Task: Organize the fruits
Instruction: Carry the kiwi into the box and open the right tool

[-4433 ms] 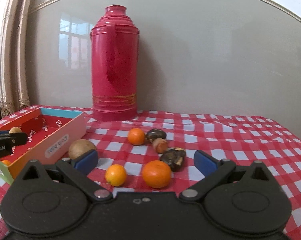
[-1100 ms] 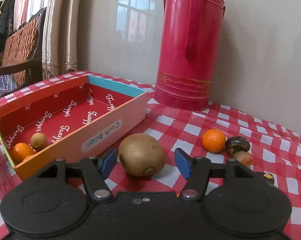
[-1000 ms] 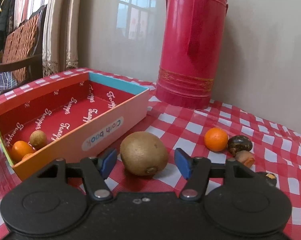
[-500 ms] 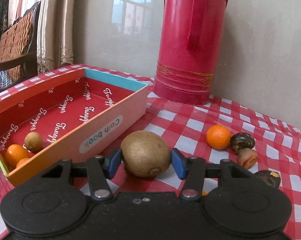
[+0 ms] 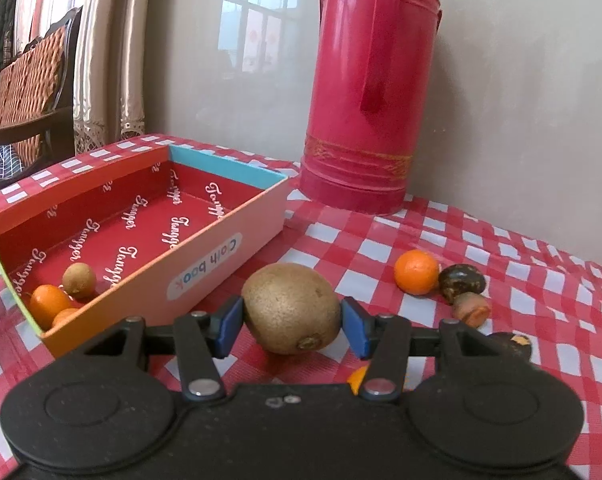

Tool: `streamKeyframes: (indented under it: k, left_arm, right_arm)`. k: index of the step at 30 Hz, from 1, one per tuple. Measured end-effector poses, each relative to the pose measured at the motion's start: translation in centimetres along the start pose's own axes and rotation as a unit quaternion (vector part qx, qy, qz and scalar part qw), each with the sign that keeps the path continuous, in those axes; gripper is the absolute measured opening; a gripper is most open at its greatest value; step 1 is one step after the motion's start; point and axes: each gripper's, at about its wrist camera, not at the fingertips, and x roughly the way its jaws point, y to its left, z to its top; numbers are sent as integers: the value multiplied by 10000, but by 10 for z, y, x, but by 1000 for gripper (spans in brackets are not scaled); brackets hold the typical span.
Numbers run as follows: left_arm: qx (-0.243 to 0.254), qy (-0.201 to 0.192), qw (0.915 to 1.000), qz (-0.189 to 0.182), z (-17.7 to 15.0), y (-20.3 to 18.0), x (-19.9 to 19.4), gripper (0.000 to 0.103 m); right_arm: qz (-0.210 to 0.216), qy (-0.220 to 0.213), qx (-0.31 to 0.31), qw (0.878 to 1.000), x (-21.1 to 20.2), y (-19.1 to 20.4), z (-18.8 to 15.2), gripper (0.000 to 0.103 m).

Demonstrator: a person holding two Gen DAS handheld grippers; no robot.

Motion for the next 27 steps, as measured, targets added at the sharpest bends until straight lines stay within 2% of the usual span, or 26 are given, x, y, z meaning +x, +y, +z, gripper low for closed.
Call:
streamKeyframes:
  k: [12, 17, 27]
  left_arm:
    - [32, 62, 9999, 97, 1, 10, -4, 103]
    - [101, 57, 9999, 78, 1, 13, -7, 103]
    - [436, 23, 9990, -76, 1, 9, -17, 103]
  right_arm:
    - [96, -364, -53, 9993, -34, 20, 19, 45]
    - [205, -512, -71, 9985, -38, 33, 27, 45]
    - [511, -517, -22, 9974, -27, 65, 35, 45]
